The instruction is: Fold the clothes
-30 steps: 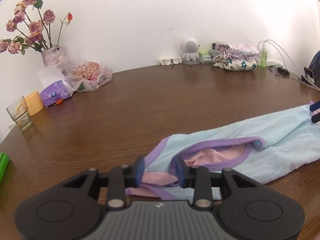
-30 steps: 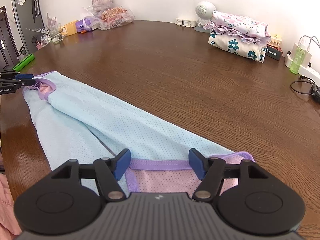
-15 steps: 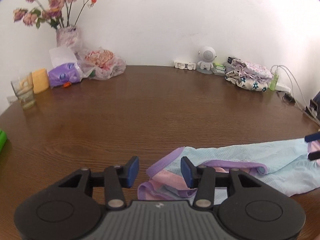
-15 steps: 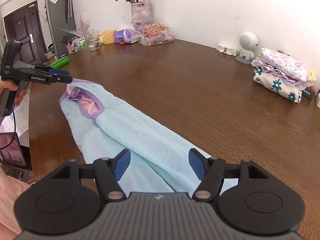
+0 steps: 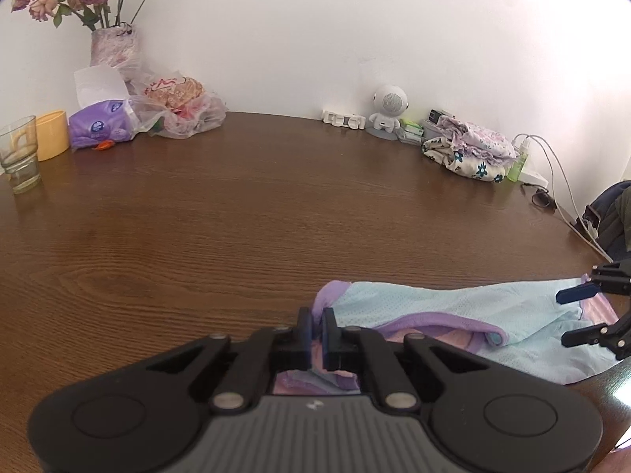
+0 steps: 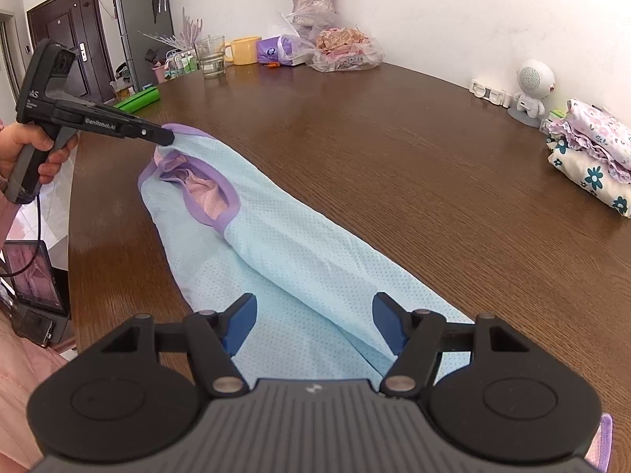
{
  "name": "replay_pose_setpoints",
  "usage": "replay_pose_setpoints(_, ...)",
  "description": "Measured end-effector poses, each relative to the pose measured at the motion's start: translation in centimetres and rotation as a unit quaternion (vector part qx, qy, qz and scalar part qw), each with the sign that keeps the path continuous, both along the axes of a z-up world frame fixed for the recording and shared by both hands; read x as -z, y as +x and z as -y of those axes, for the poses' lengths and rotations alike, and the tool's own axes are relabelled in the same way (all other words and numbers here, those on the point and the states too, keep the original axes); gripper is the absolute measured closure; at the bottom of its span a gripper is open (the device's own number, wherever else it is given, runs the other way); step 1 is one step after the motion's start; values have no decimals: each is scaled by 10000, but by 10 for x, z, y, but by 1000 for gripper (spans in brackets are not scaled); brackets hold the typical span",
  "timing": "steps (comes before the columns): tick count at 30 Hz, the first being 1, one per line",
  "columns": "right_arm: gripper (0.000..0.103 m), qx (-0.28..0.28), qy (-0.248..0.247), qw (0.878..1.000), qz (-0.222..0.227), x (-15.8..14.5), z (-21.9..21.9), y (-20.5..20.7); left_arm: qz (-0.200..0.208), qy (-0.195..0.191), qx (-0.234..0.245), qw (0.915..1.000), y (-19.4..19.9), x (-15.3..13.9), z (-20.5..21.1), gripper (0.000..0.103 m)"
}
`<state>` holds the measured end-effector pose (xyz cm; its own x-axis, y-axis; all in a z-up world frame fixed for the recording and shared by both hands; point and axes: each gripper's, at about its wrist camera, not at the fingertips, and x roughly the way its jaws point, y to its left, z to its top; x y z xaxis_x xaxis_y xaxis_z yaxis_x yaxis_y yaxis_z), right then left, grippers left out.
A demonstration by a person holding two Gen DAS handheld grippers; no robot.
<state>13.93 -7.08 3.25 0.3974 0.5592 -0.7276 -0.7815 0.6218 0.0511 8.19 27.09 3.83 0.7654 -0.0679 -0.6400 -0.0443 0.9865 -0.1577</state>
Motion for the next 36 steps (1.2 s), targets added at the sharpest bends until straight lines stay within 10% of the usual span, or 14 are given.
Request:
replay_pose_setpoints(9,37,98,-36,9998,-156,9,1,4,-398,-48,37,9992,8,9,-8,98)
replay_pose_setpoints(17,36,86,174,9998,-56,-3,-1,7,49,456,-240,9987,2,-3,-7,52)
replay_pose_setpoints(22,37,126,288,9995,30,-9,-7,10,480,896,562,9932,26,-20,36,56)
replay_pose_setpoints(27,53,161,320,9993,-48,2,-31,20,-52,1238,1289,9839,54,10,83,88)
replay_pose_setpoints(36,61,570,410,9973,-232,21,9,15,-199,876,517,9946,46,40,61,86)
